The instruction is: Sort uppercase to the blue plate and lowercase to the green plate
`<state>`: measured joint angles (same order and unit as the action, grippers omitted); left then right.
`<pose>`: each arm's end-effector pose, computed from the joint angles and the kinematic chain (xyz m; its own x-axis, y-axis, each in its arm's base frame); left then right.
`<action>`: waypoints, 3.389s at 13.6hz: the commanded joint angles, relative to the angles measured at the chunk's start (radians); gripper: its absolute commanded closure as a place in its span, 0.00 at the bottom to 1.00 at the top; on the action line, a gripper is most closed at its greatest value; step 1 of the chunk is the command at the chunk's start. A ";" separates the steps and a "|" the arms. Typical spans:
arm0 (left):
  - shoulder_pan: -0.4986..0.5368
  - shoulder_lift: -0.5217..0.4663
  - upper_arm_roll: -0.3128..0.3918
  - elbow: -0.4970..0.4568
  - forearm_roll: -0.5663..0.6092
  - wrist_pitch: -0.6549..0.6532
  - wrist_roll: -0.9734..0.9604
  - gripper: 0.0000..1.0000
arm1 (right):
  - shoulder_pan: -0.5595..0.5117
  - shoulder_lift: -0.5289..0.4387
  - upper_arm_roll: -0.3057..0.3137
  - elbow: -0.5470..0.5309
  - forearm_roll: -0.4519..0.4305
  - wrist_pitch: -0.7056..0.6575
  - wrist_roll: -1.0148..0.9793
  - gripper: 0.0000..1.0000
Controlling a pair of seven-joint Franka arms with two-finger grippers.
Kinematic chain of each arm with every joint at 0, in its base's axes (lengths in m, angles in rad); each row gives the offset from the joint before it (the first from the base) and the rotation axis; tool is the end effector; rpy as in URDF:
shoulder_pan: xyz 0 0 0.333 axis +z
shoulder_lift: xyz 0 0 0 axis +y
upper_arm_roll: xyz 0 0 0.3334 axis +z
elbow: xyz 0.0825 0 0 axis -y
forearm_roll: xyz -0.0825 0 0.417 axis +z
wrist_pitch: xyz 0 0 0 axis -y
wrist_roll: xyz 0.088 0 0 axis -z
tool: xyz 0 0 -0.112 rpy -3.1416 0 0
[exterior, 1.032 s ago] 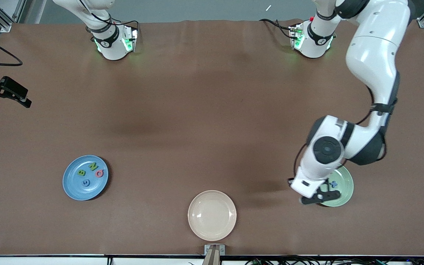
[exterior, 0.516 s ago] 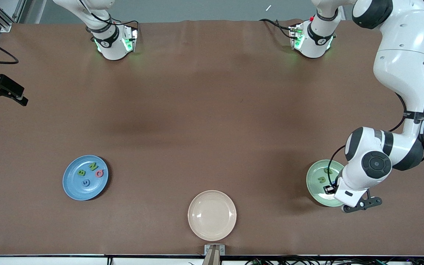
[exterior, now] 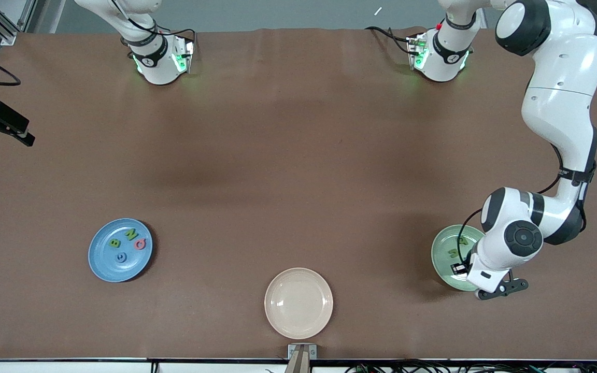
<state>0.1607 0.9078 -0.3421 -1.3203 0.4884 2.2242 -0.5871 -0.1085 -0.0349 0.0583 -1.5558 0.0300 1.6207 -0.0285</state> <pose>0.7862 -0.0631 0.1980 0.9648 0.2385 0.1104 0.2483 -0.9649 -0.0859 0.5814 -0.0253 0.6696 0.9947 -0.0228 0.1003 -0.0204 -0.9995 -0.0251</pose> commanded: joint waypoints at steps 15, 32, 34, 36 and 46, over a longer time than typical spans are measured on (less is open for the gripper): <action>0.100 -0.513 -0.054 -0.005 -0.180 -0.437 0.162 0.00 | -0.056 -0.003 0.018 0.031 -0.002 -0.009 0.006 0.00; -0.069 -0.975 0.199 -0.241 -0.471 -0.732 0.461 0.00 | -0.056 -0.003 0.017 0.040 -0.002 -0.009 0.006 0.00; -0.119 -0.983 0.247 -0.244 -0.494 -0.738 0.461 0.00 | -0.056 -0.003 0.018 0.040 -0.002 -0.009 0.006 0.00; -0.174 -0.985 0.287 -0.257 -0.499 -0.739 0.461 0.00 | -0.056 -0.003 0.018 0.040 -0.002 -0.009 0.006 0.00; -0.073 -1.029 0.161 -0.306 -0.495 -0.738 0.463 0.00 | -0.056 -0.003 0.017 0.042 -0.004 -0.009 0.006 0.00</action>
<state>0.0487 -0.0909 -0.1621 -1.5900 0.0041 1.4673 -0.1435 -0.1448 -0.0349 0.0593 -1.5220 0.0301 1.6211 -0.0283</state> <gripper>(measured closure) 0.000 0.000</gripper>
